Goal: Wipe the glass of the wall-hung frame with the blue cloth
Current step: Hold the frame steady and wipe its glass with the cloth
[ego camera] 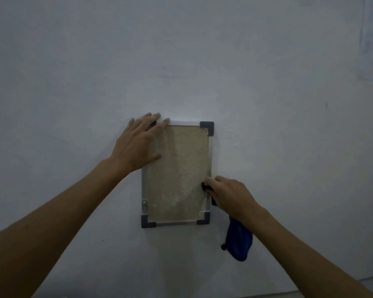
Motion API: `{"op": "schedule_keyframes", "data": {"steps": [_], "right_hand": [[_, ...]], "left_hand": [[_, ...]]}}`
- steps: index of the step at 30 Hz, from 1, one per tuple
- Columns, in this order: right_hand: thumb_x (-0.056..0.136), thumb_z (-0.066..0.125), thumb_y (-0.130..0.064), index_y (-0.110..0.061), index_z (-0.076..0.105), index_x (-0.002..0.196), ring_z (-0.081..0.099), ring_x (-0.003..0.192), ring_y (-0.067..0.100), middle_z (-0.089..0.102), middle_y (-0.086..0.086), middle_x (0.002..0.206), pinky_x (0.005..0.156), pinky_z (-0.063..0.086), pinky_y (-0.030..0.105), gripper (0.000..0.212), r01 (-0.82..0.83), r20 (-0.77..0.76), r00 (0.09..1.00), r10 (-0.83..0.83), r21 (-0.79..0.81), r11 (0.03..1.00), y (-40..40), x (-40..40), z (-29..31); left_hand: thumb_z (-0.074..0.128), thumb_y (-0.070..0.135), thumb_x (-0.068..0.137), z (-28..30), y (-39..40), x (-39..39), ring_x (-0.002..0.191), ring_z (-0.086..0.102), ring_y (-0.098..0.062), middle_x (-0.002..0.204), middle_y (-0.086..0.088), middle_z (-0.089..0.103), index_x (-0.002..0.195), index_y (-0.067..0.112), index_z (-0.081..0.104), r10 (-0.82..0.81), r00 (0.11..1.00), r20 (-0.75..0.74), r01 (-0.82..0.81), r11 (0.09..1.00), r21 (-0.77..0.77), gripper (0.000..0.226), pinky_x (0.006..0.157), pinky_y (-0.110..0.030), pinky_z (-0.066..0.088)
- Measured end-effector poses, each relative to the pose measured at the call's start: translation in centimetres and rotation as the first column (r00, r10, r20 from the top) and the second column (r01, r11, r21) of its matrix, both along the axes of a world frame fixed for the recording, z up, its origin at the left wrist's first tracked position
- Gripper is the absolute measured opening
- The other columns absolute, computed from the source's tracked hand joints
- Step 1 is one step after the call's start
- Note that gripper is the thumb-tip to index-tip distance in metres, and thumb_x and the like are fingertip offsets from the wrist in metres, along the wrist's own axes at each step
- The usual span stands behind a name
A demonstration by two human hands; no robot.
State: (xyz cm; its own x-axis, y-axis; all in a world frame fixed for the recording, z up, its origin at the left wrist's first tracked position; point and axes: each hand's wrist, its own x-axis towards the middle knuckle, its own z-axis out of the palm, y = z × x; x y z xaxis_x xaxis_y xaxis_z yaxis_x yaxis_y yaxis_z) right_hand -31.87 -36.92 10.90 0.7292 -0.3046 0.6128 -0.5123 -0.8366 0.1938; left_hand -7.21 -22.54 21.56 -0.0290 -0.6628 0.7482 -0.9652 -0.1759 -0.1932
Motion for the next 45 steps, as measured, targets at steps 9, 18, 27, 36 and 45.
{"op": "schedule_keyframes", "data": {"steps": [9,18,27,36,45], "right_hand": [[0.099,0.057,-0.025,-0.013,0.063,0.118,0.062,0.065,0.026,0.066,0.009,0.091,0.056,0.055,0.038,0.023,-0.092,0.218,0.971,0.1,-0.044,0.995,0.3,0.8,1.3],[0.1,0.056,-0.027,-0.013,0.059,0.109,0.06,0.067,0.021,0.065,0.006,0.086,0.059,0.056,0.039,0.016,-0.094,0.353,0.932,0.079,0.027,0.995,-0.5,0.6,3.0],[0.1,0.054,-0.031,-0.015,0.059,0.106,0.061,0.072,0.021,0.066,0.004,0.089,0.062,0.056,0.039,0.017,-0.056,0.192,0.98,0.045,0.053,0.997,0.0,0.2,0.8],[0.101,0.051,-0.035,-0.017,0.059,0.11,0.064,0.074,0.022,0.067,0.004,0.094,0.063,0.056,0.039,0.022,-0.058,0.037,0.998,0.055,0.062,0.996,0.6,0.0,-1.8],[0.1,0.053,-0.031,-0.015,0.059,0.107,0.061,0.069,0.021,0.066,0.004,0.092,0.058,0.054,0.036,0.018,-0.112,0.17,0.98,0.1,0.064,0.992,0.8,1.0,-1.4]], "left_hand": [[0.081,0.043,0.075,-0.3,-0.1,0.3,0.145,0.025,-0.026,0.153,-0.006,0.031,0.157,0.024,0.023,-0.025,0.999,0.038,0.027,0.999,-0.047,0.102,0.123,-0.052,0.016],[0.081,0.042,0.075,-0.4,-0.1,0.1,0.142,0.028,-0.026,0.151,-0.005,0.032,0.156,0.025,0.024,-0.028,1.0,0.015,0.028,0.998,-0.053,0.1,0.119,-0.054,0.027],[0.083,0.039,0.074,-0.3,0.0,-0.4,0.137,0.028,-0.025,0.15,-0.005,0.034,0.155,0.025,0.027,-0.028,0.999,-0.015,0.027,0.998,-0.063,0.099,0.114,-0.055,0.035],[0.083,0.038,0.074,-0.4,0.0,-0.5,0.139,0.029,-0.026,0.15,-0.005,0.034,0.154,0.025,0.028,-0.024,0.999,-0.025,0.023,0.998,-0.067,0.098,0.115,-0.055,0.034],[0.082,0.038,0.074,-0.4,0.1,-0.7,0.139,0.029,-0.026,0.151,-0.005,0.034,0.154,0.025,0.029,-0.026,0.999,-0.031,0.023,0.997,-0.068,0.097,0.115,-0.053,0.035]]}}
